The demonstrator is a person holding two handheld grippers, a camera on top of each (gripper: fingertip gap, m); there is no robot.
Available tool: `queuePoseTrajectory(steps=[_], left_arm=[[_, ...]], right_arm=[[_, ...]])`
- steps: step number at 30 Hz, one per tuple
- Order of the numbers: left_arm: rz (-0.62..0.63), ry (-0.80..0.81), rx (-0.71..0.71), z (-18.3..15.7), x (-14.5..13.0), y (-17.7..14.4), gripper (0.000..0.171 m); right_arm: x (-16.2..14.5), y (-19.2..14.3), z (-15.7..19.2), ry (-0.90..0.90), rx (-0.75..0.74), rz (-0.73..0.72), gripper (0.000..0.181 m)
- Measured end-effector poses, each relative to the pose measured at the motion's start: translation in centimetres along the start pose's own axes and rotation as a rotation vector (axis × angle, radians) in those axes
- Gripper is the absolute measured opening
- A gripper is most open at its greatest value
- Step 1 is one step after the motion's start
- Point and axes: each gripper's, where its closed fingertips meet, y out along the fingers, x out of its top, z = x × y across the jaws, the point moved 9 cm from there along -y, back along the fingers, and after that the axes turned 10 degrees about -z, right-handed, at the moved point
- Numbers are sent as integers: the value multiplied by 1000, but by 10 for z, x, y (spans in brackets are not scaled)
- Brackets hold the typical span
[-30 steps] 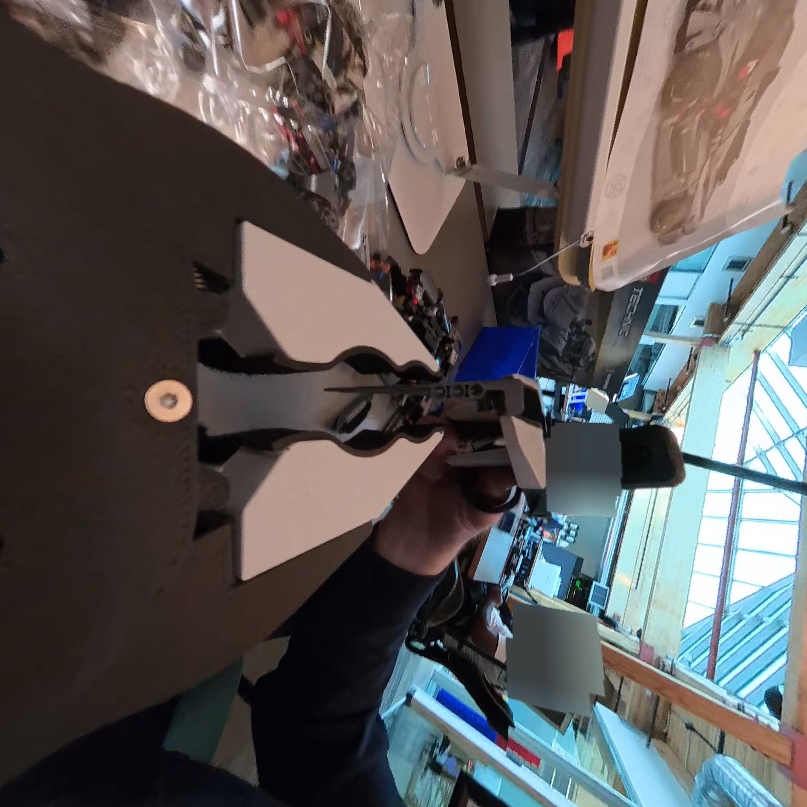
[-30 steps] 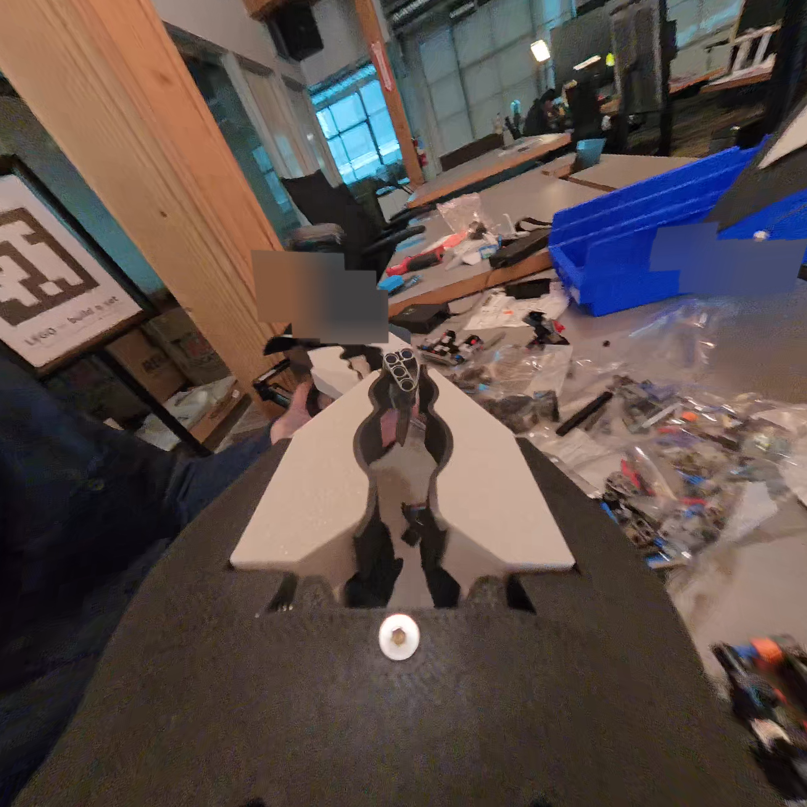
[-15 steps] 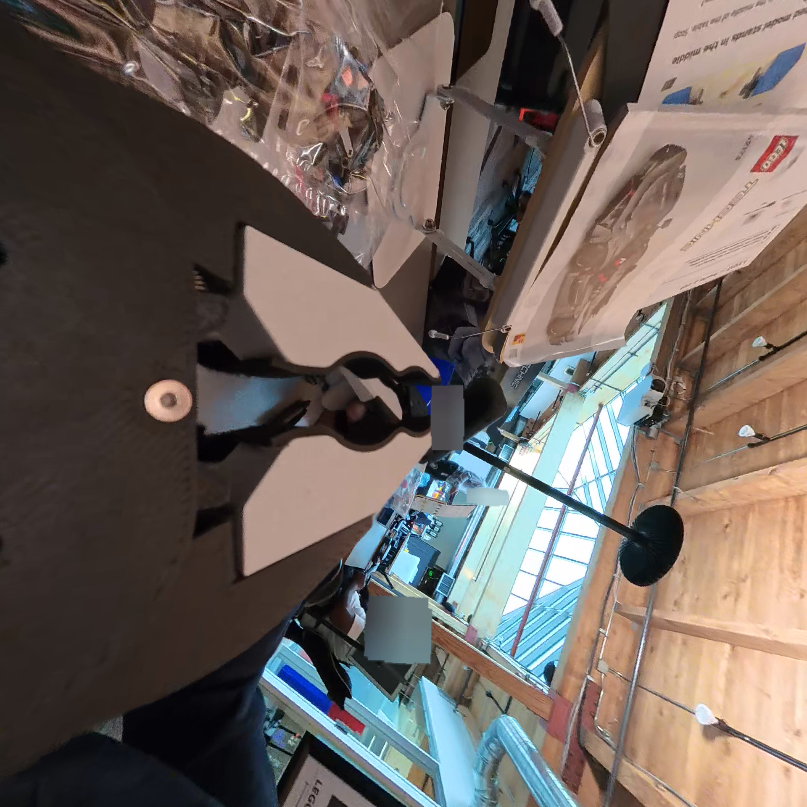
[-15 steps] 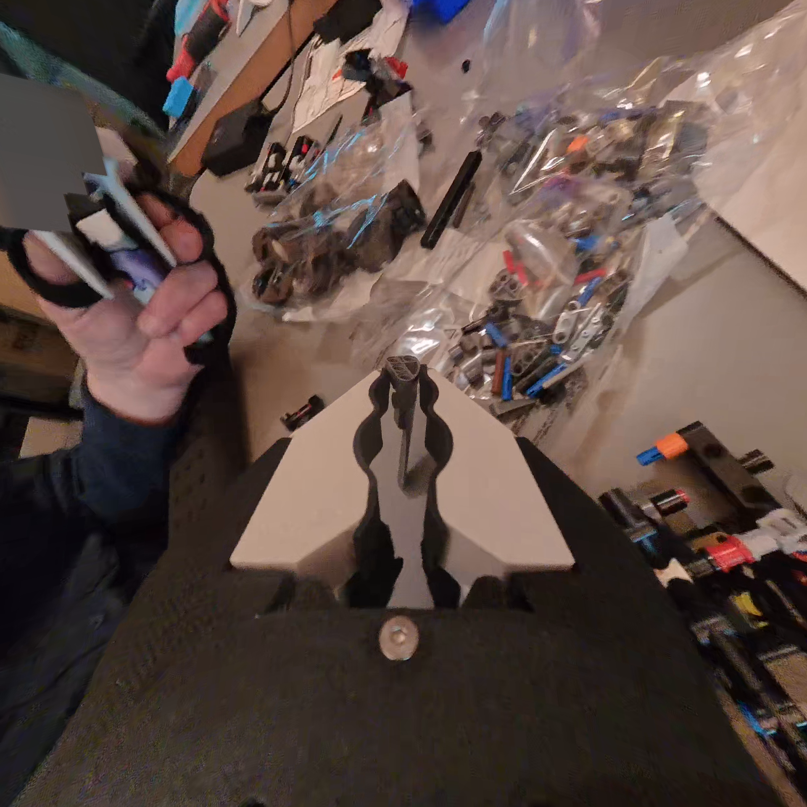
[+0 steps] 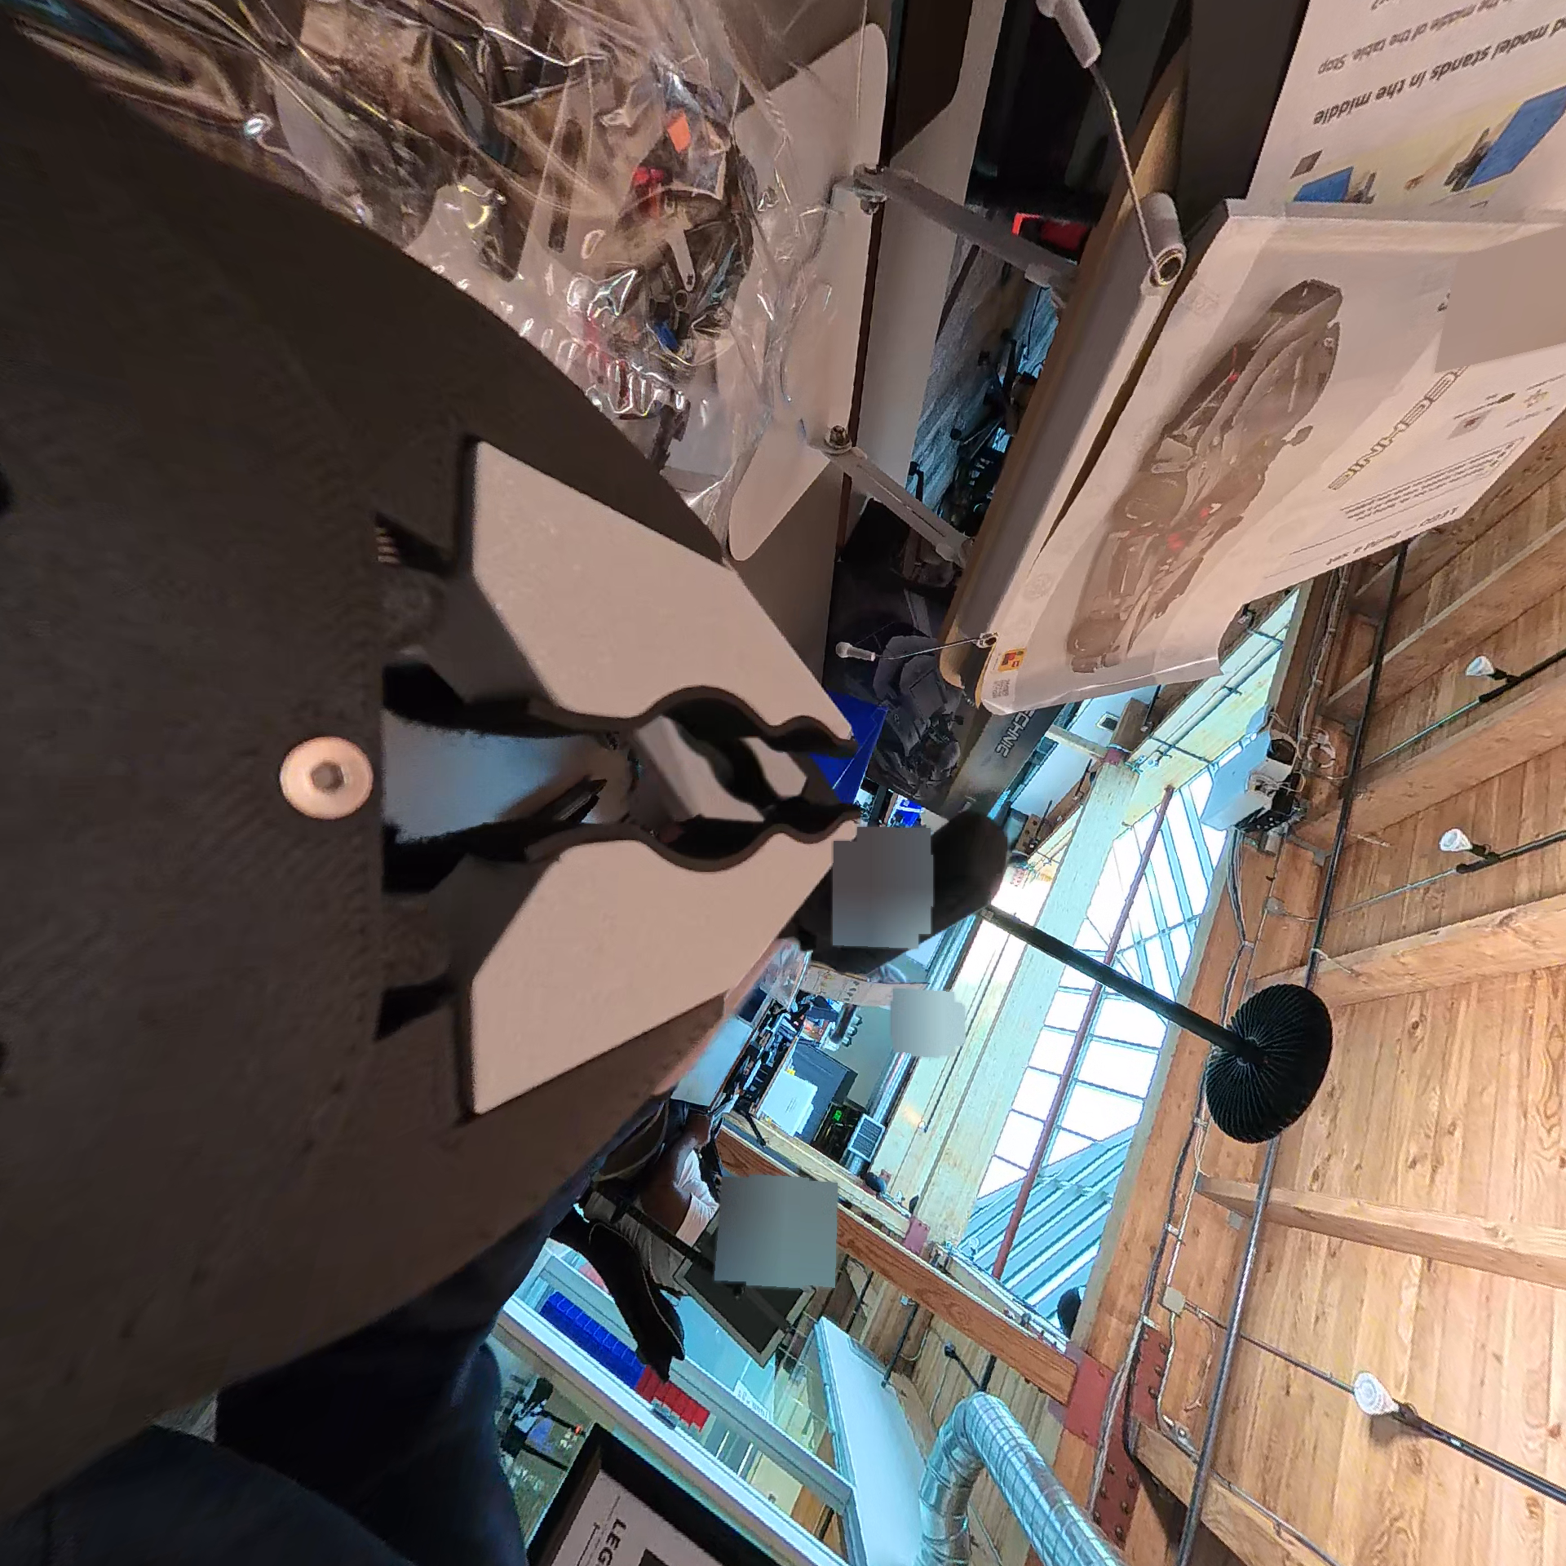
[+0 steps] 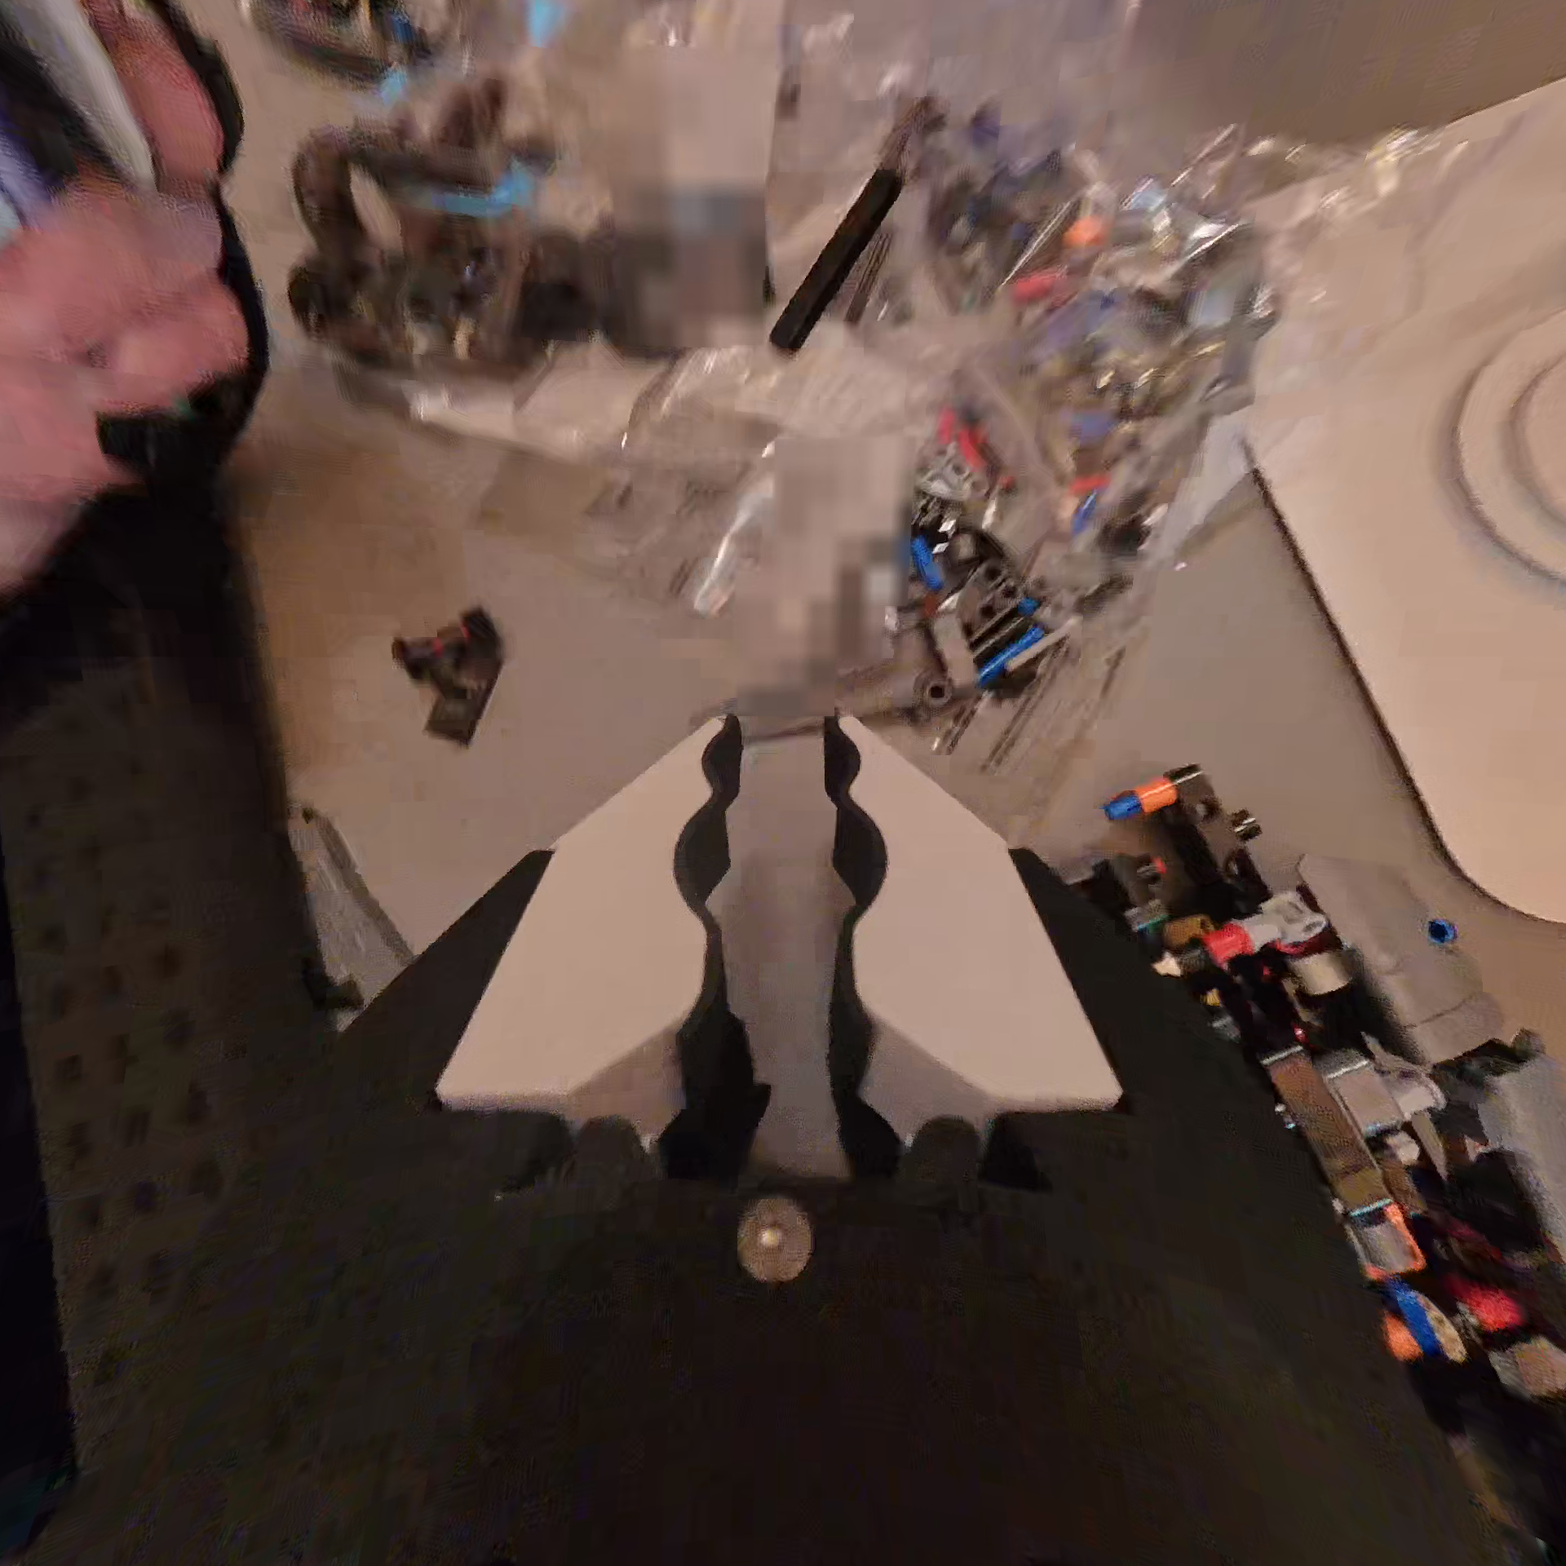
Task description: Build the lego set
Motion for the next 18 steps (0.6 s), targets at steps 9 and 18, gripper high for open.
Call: queuePoseTrajectory(steps=[9,18], left_arm=[[-7,-33,-18,1,-1,1,8],[2,-26,-18,0,-2,2,9]], right_arm=[[-4,52,1,-127,-97,173,0],[12,23,-15,-146,-268,-1,0]])
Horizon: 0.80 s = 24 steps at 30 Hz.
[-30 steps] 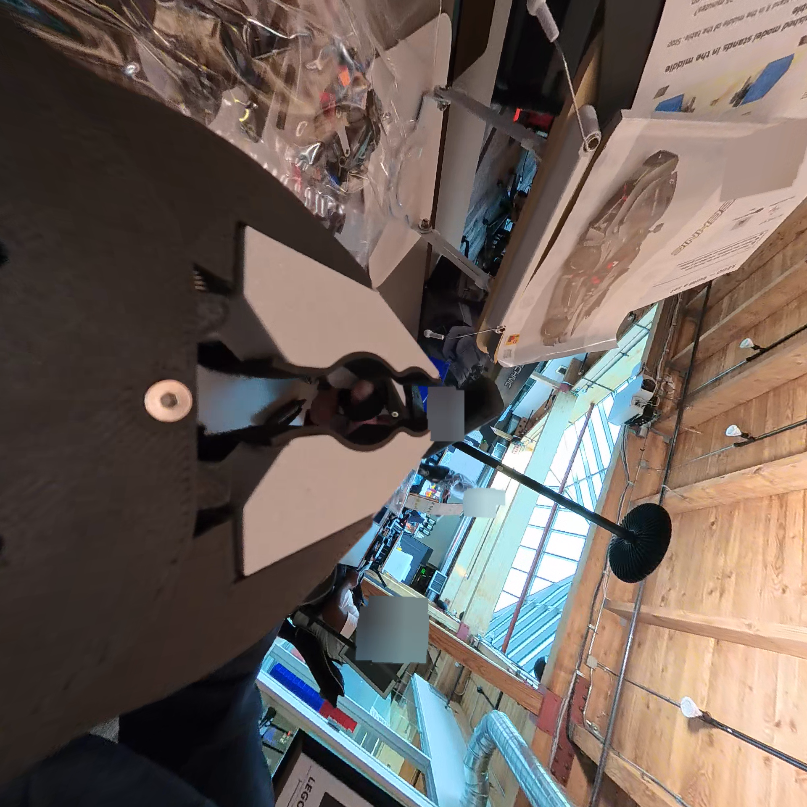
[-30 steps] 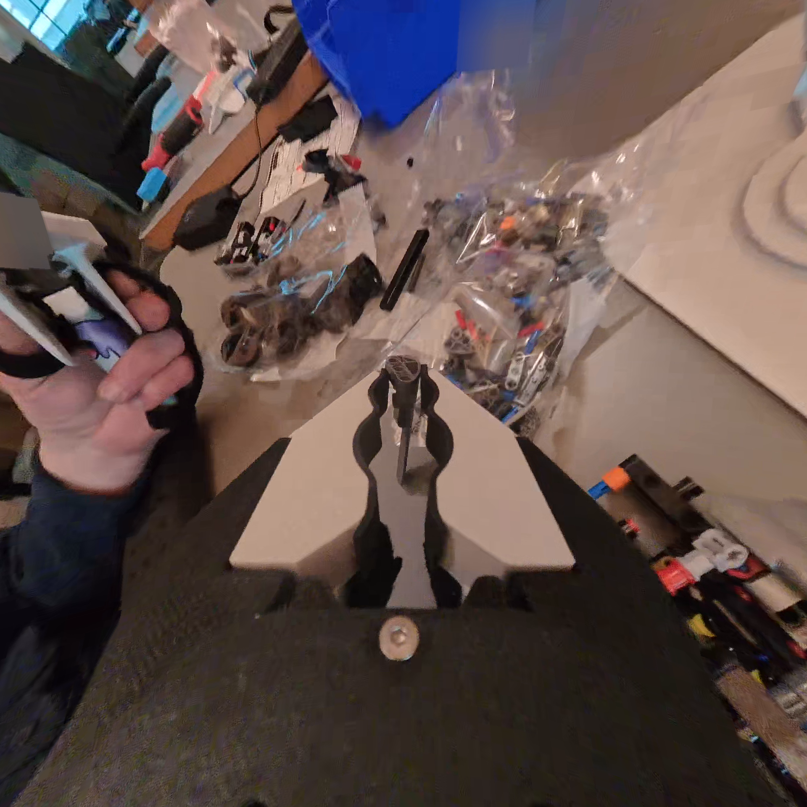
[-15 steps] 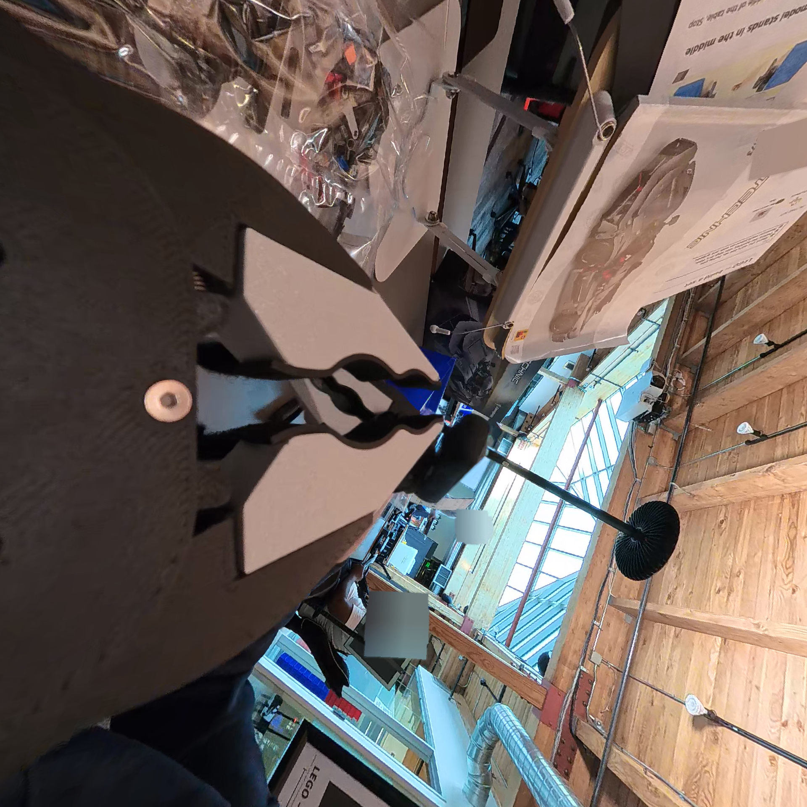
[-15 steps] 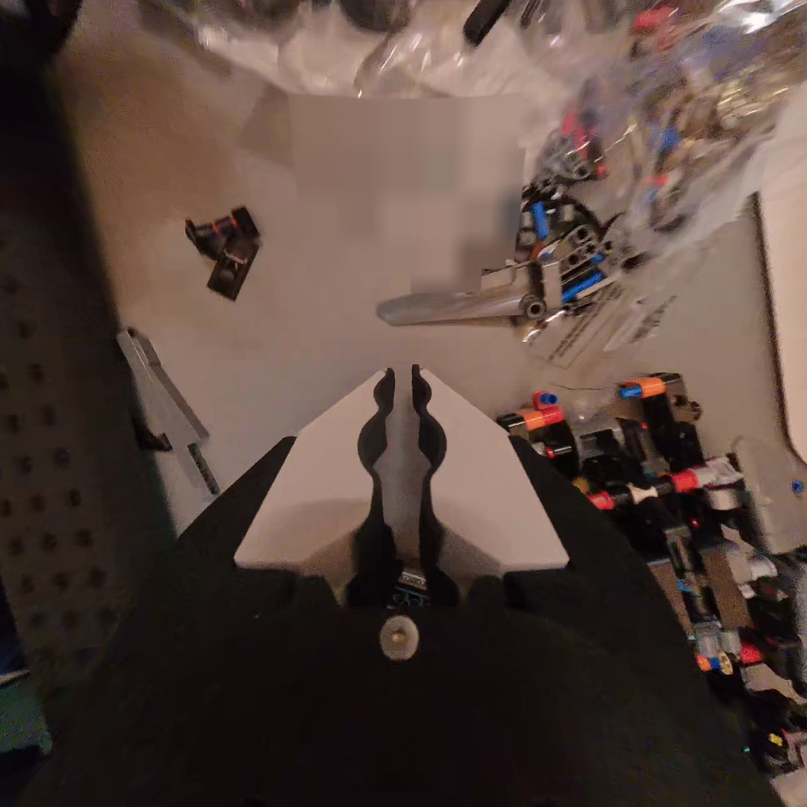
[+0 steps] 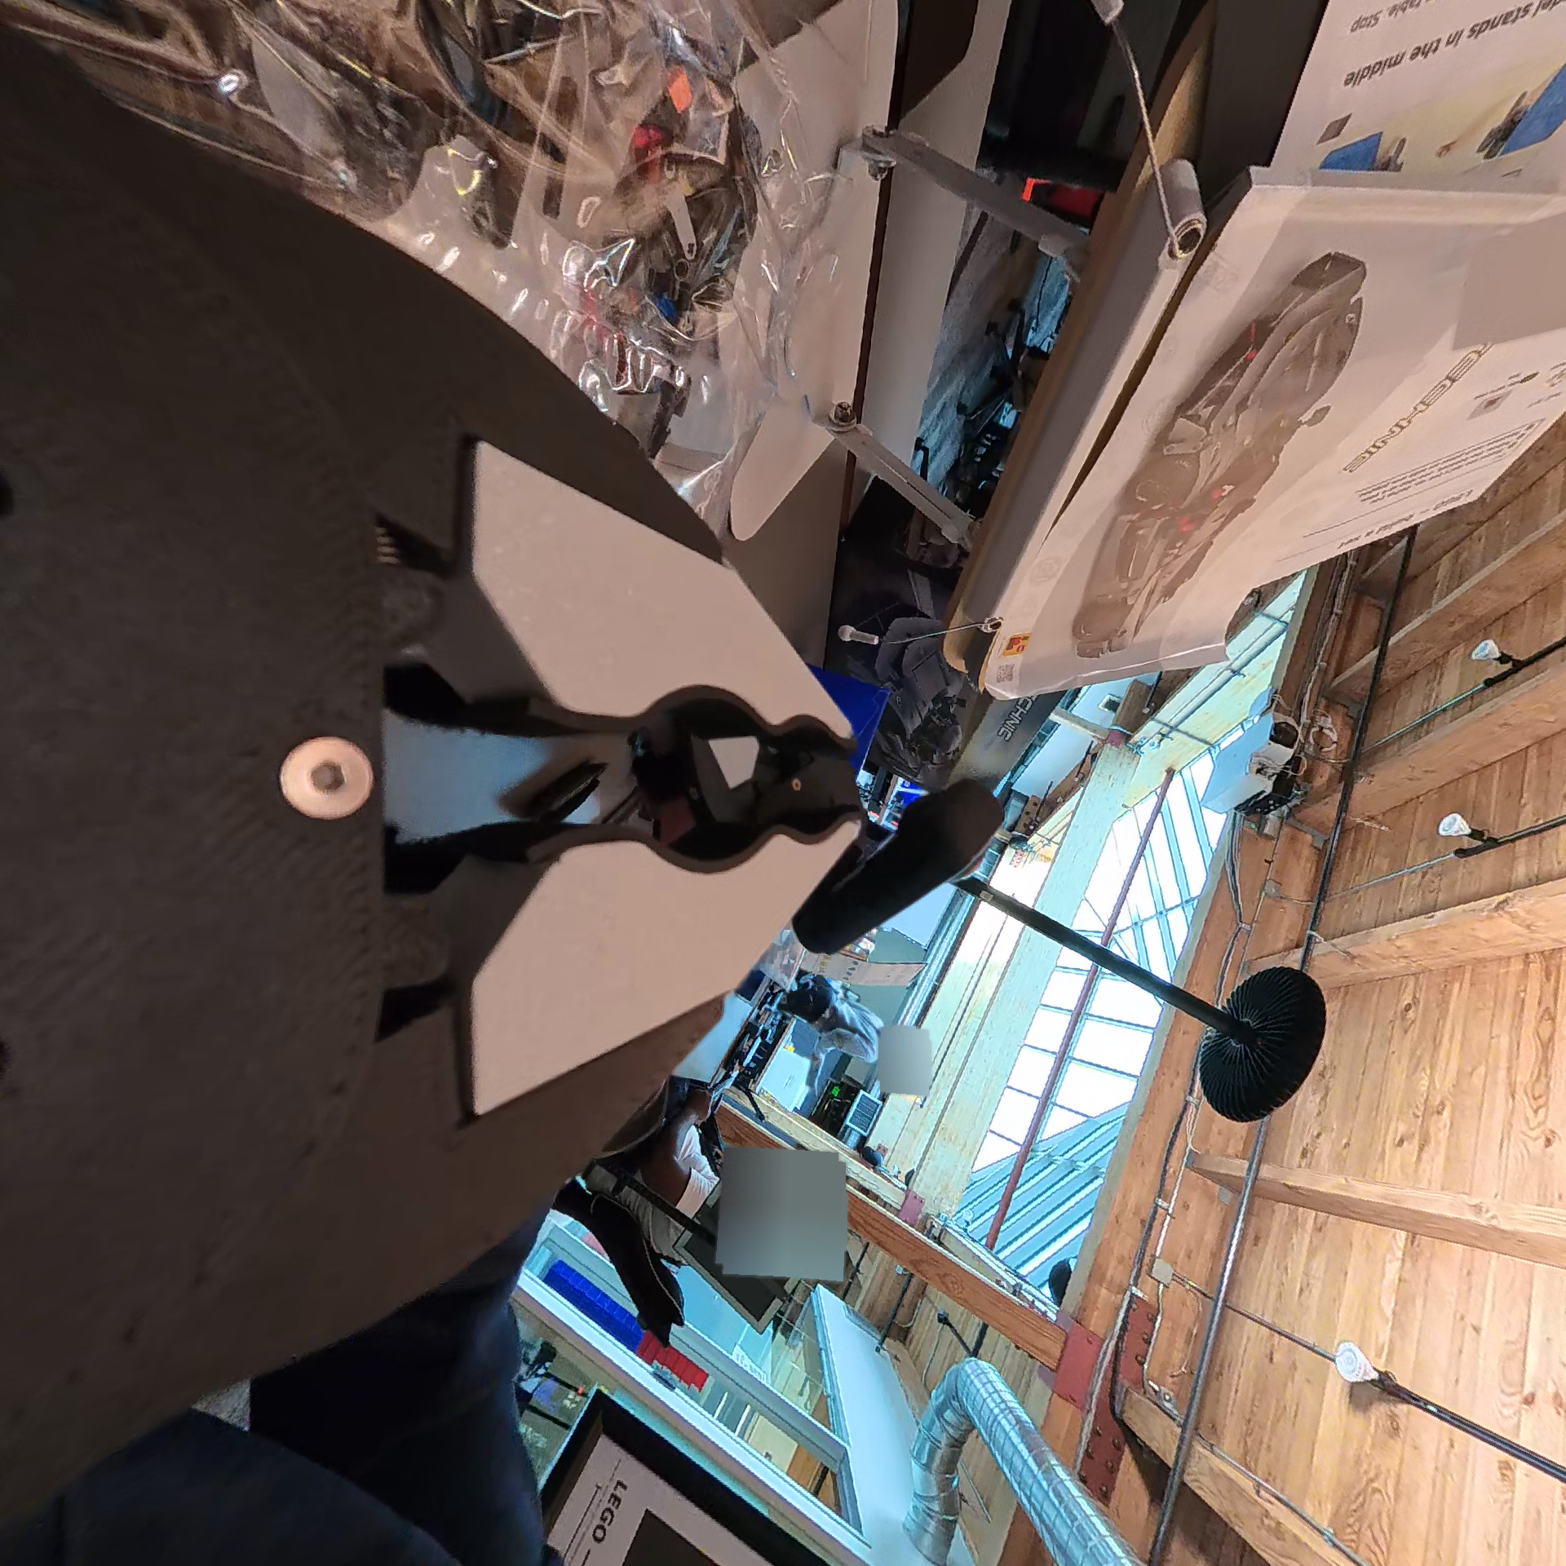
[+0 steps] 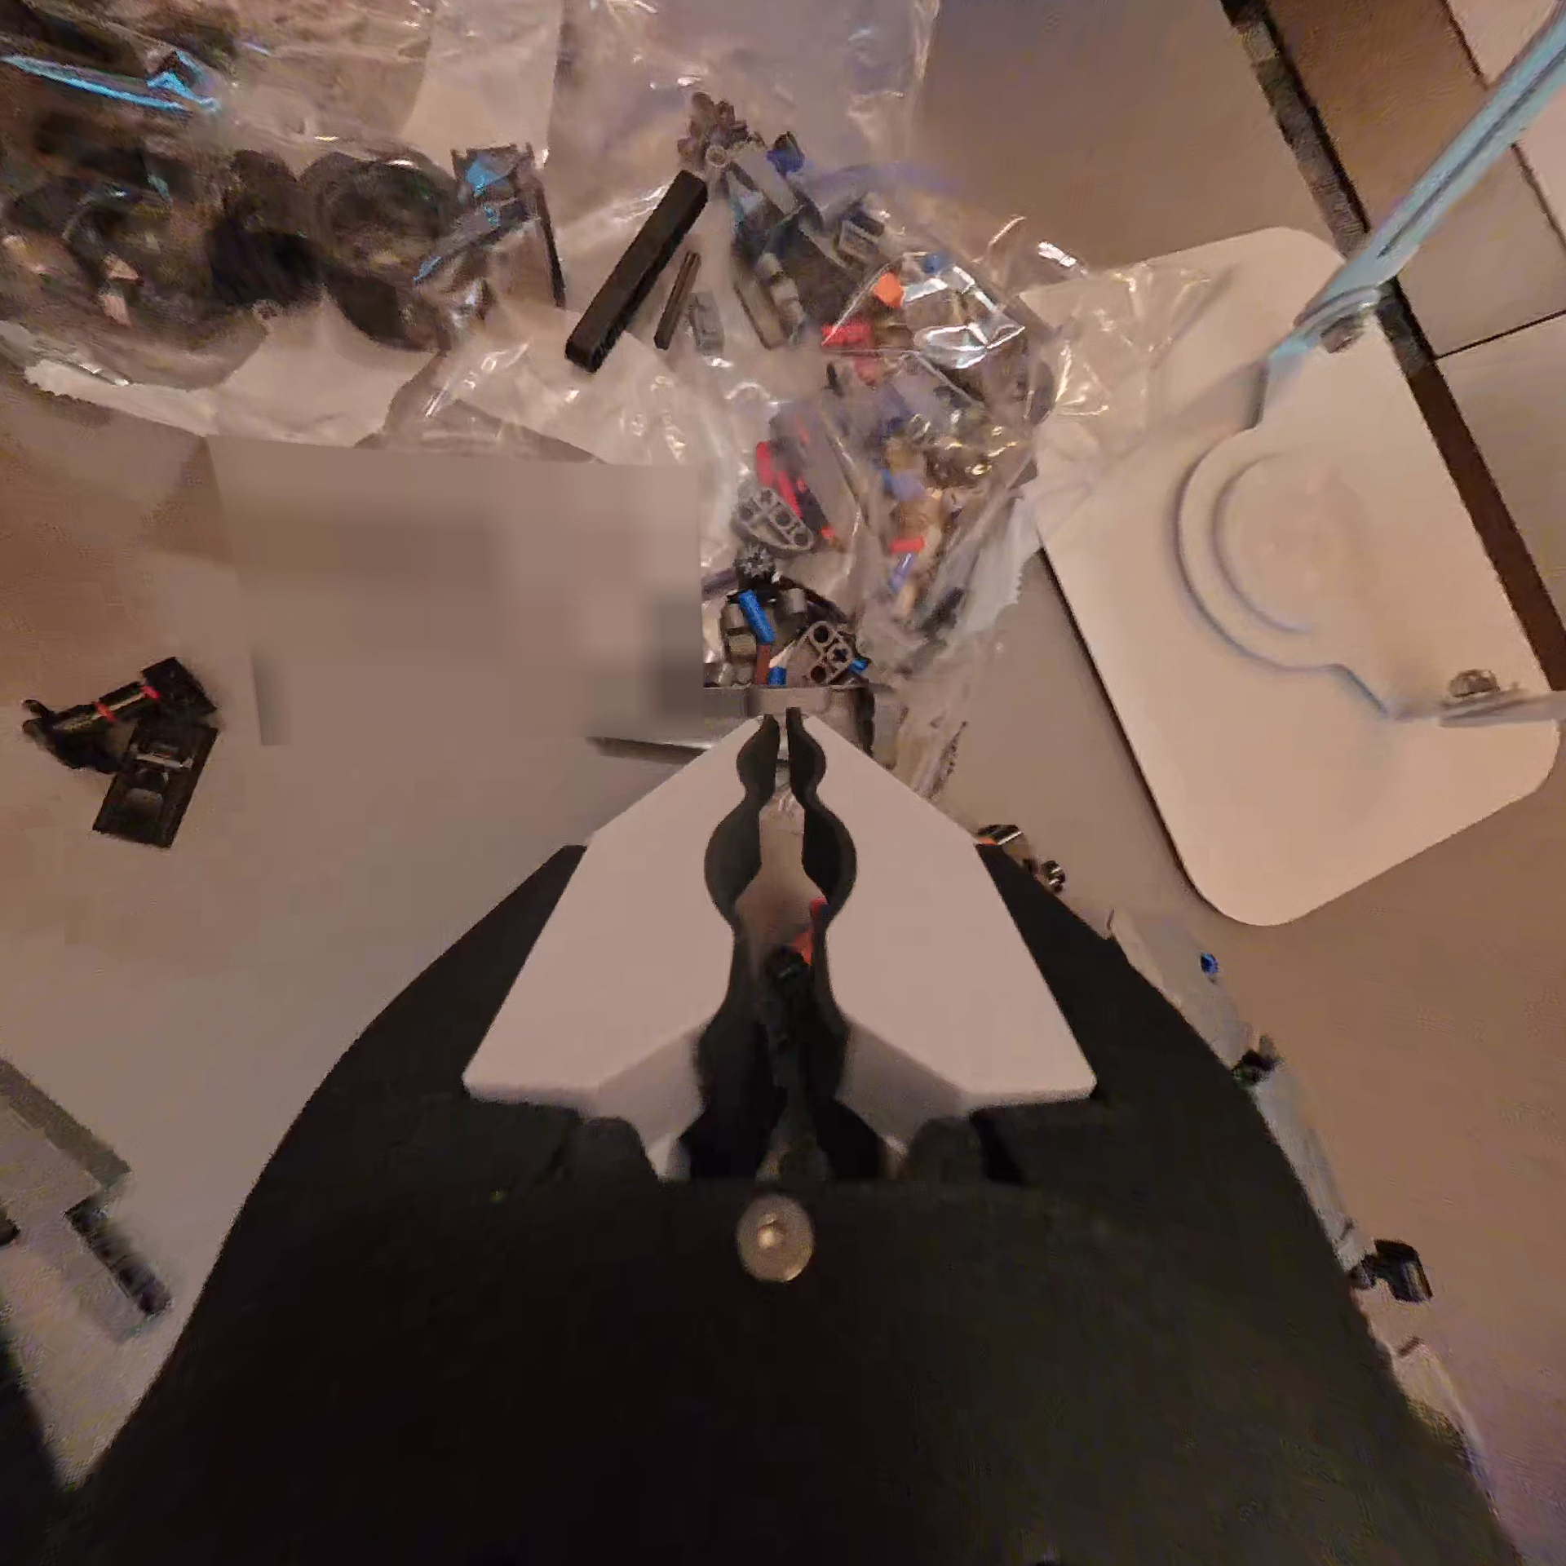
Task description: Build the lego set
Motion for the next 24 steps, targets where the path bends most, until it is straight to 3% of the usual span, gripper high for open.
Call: queuePoseTrajectory(steps=[2,4,7,10,12,15,22,24], left_arm=[[23,26,10,-1,-1,2,10],[44,58,25,-2,-3,3,10],[59,59,29,-2,-5,5,10],[56,59,33,-1,-4,4,9],[60,56,34,-1,-5,5,10],[87,80,46,-2,-7,6,13],[409,382,145,-10,-37,26,29],[487,445,120,-15,-44,29,25]], right_arm=[[-6,-6,-2,-18,11,49,2],[-6,-9,-3,-92,-30,64,23],[6,-11,-5,-207,-140,64,37],[7,2,-15,-258,-202,159,57],[4,15,-22,-267,-201,202,50],[0,30,-28,-307,-211,248,0],[14,27,-38,-154,-56,337,0],[15,27,-43,-114,-20,366,0]])
